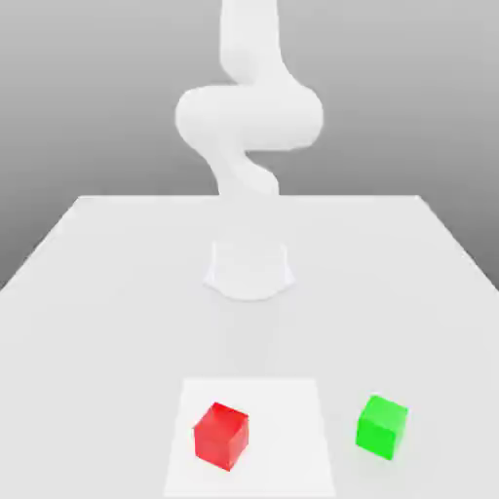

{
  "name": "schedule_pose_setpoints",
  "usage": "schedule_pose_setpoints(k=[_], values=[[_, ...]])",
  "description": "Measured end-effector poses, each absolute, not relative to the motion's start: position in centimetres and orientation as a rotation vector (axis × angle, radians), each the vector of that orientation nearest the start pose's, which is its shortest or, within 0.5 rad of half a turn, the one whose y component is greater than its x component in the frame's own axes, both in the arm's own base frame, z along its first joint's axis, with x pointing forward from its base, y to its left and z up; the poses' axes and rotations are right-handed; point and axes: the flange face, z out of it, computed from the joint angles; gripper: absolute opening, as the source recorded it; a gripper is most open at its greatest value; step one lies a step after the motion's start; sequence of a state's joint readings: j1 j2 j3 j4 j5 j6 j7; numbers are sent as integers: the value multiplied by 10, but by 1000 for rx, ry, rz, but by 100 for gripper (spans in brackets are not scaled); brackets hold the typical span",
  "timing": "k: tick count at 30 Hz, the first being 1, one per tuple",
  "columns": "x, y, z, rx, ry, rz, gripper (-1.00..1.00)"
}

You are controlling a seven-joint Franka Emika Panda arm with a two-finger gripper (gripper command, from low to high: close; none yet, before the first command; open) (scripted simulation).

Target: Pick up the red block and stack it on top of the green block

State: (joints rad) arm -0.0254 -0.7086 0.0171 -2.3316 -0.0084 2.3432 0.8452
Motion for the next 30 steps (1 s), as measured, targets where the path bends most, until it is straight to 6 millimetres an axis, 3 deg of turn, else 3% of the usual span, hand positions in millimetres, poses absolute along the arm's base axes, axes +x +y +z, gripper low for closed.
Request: schedule_pose_setpoints(k=[5, 11, 16, 21, 27, 28, 30], values=[[437, -9, 567, -2528, 1299, -758, 0], [468, -21, 442, -2564, 1503, -521, 0], [468, -30, 338, -2565, 1666, -307, 0], [445, -36, 241, -2537, 1823, -79, 0], [435, -35, 161, -2524, 1869, -1, 0], [434, -35, 150, -2524, 1869, -1, -100], [434, -35, 150, -2524, 1869, -1, -100]])
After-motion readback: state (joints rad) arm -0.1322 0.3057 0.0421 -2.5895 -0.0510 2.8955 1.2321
